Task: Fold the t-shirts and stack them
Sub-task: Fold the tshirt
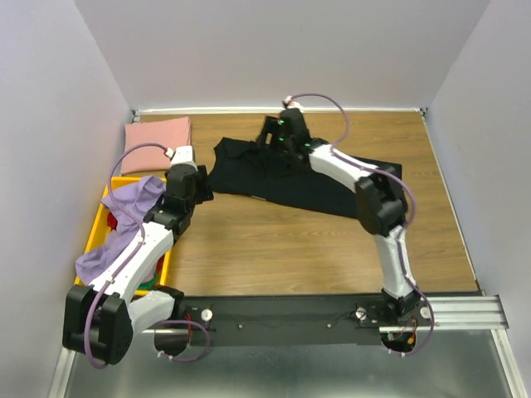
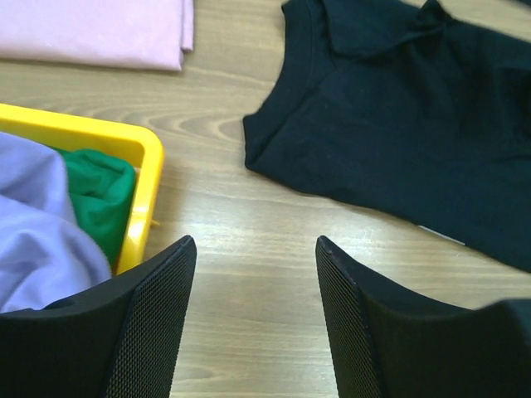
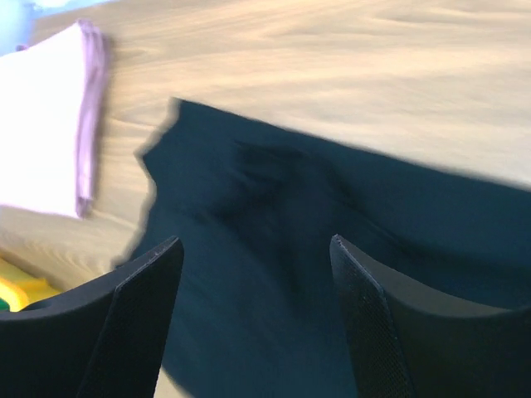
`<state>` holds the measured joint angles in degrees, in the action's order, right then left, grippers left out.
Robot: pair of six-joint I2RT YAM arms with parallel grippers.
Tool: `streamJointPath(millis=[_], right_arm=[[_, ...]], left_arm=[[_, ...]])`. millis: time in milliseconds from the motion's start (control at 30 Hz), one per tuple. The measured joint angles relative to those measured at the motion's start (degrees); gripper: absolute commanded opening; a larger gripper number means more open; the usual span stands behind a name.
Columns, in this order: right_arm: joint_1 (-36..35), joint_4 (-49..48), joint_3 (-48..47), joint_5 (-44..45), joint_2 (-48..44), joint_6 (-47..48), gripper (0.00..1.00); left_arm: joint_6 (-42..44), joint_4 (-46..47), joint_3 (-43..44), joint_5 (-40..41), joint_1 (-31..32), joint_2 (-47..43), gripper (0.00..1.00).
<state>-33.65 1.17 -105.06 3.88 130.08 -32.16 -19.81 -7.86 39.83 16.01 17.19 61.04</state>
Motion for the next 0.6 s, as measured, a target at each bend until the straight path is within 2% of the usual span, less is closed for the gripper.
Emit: streamJointPath(millis=[233, 333, 500, 600], right_arm=[[11.41, 2.14, 32.85, 0.2, -32.5, -1.14, 0.8], [19.39, 1.99, 46.29, 0.24, -44.7, -2.93, 0.8], [33.07, 5.31, 61.51, -0.68, -54.93, -5.51, 0.87], [37.97, 8.24, 66.23, -0.42, -58.82, -6.97, 0.9]], left_arm=[[-2.69, -2.05, 6.91, -1.81, -0.83, 12.17, 0.69], [-3.82, -2.54, 10.6, -2.71, -2.12, 18.23, 0.69], [-5.31, -3.58, 14.43, -4.28, -4.72, 26.6, 0.69], [-5.79, -4.55, 16.59, -5.55, -6.03, 30.56, 0.69]])
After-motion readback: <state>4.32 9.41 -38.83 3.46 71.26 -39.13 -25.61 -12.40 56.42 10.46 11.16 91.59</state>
